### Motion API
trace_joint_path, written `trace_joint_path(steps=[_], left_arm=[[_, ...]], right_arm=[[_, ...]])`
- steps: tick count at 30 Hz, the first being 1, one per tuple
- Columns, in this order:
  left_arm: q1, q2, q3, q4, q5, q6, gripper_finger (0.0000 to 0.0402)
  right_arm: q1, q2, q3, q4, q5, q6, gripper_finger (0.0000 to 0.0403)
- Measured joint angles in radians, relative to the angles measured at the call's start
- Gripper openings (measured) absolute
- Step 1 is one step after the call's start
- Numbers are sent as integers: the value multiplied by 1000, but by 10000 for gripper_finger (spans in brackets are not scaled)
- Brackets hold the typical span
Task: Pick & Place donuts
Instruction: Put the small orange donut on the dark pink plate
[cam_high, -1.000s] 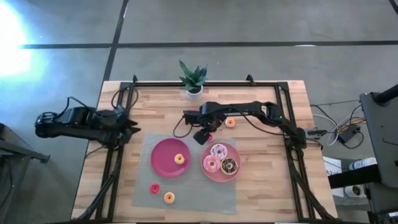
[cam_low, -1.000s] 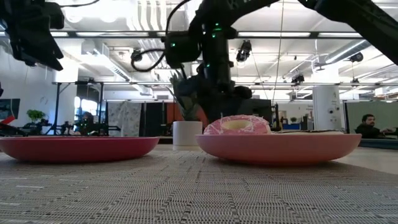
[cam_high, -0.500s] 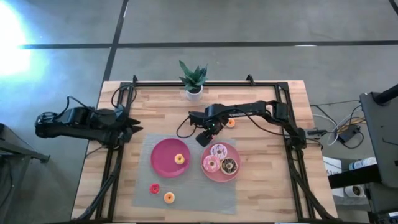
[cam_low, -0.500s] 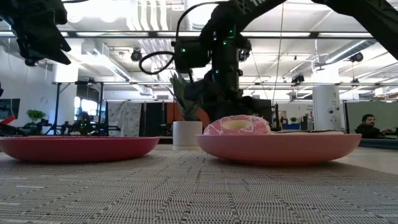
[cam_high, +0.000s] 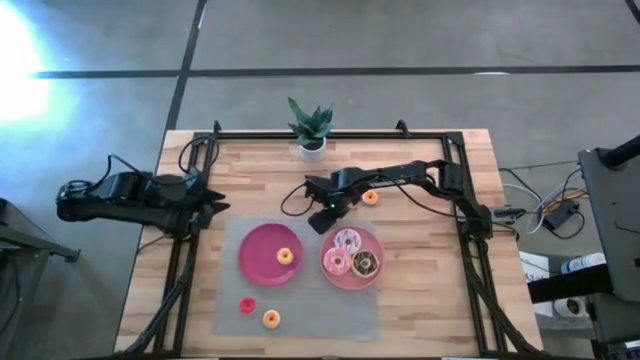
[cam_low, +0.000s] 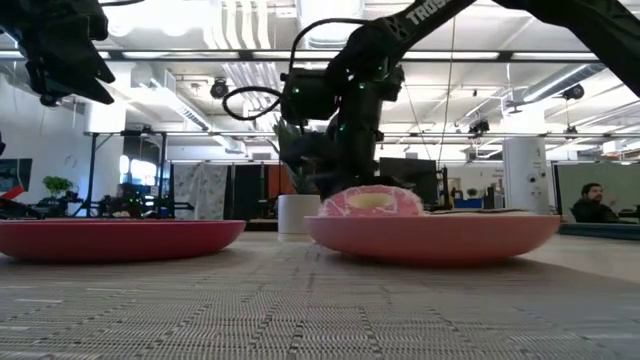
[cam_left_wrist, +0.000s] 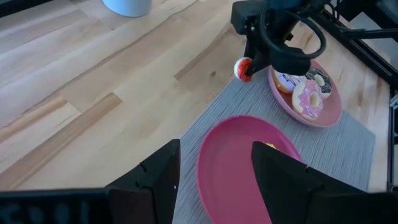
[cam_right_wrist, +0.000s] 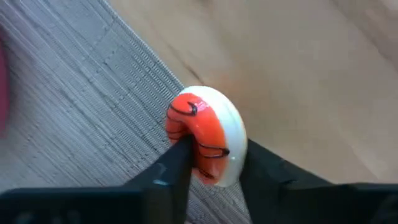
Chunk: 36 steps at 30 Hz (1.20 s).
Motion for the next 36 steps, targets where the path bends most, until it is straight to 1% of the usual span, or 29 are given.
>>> trace_joint_path(steps=[3, 4, 6, 8, 9, 12, 13, 18, 23, 28, 32, 36], left_arm=[[0, 0, 0, 0, 0, -5, 172], [0, 0, 0, 0, 0, -6, 172], [0, 0, 0, 0, 0, -8, 172], [0, 0, 0, 0, 0, -14, 172], [0, 0, 0, 0, 0, -15, 172], [0, 0, 0, 0, 0, -14, 172], [0, 0, 0, 0, 0, -13, 172], [0, -3, 4, -1, 3, -3, 172], [-2, -21, 20, -8, 11, 9, 172], [-2, -50, 23, -9, 8, 13, 172], [-2, -68, 21, -10, 8, 13, 172], [-2, -78, 20, -11, 8, 15, 172]], right_arm=[[2, 1, 29, -5, 1, -10, 34], [2, 0, 45, -3, 5, -15, 22], [2, -5, 90, -4, 28, -17, 18], [0, -11, 149, -2, 25, -2, 18], [0, -12, 180, 6, 2, 7, 18], [4, 4, 259, 94, -130, 38, 18], [11, 21, 284, 119, -154, 62, 18], [53, 139, 440, 181, -162, 150, 18], [89, 269, 589, 174, -185, 213, 18], [112, 381, 710, 127, -198, 282, 18], [118, 404, 727, 104, -189, 308, 33], [120, 406, 725, 83, -182, 306, 73]])
